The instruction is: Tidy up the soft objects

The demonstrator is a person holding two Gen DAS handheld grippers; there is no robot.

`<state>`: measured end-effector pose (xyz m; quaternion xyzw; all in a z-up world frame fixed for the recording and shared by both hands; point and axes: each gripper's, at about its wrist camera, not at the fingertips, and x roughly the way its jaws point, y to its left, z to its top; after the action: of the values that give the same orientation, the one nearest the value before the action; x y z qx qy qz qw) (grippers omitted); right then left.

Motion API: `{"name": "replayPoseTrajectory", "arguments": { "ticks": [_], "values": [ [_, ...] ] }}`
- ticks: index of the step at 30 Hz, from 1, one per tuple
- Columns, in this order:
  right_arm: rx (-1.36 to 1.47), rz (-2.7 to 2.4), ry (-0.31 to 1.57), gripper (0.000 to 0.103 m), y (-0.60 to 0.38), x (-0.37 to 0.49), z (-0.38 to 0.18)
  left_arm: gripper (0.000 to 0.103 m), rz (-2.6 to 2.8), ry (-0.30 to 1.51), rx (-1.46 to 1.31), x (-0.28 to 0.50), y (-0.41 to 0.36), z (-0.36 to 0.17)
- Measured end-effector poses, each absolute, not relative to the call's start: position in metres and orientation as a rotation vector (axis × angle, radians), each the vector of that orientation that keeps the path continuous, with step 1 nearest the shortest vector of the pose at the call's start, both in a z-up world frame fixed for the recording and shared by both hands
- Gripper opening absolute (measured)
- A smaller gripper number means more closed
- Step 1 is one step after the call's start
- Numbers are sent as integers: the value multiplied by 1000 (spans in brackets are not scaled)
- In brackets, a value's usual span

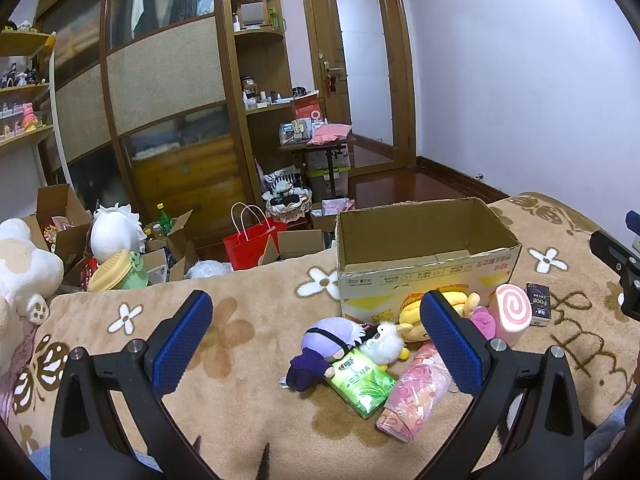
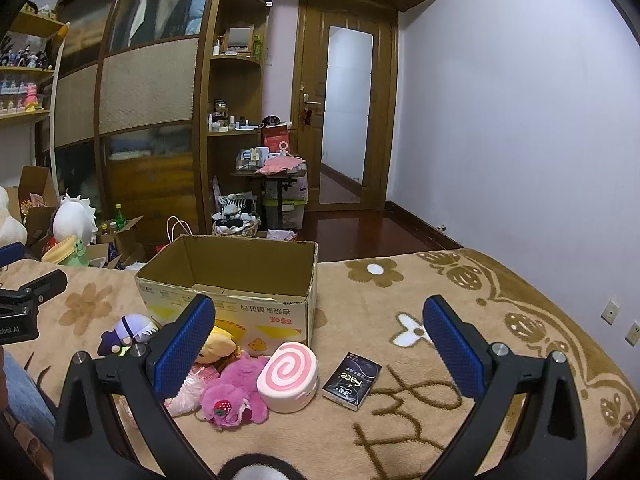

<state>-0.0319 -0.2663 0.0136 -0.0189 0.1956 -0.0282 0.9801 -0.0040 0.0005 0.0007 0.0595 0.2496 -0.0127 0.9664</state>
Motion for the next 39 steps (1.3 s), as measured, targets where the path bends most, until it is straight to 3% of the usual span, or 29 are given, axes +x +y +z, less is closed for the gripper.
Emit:
{"name": "replayPoseTrajectory", "arguments": {
  "ticks": [39],
  "values": [
    [-24, -50, 399, 103, -263, -33, 14, 102, -19, 505, 120, -2, 3, 2]
  ]
}}
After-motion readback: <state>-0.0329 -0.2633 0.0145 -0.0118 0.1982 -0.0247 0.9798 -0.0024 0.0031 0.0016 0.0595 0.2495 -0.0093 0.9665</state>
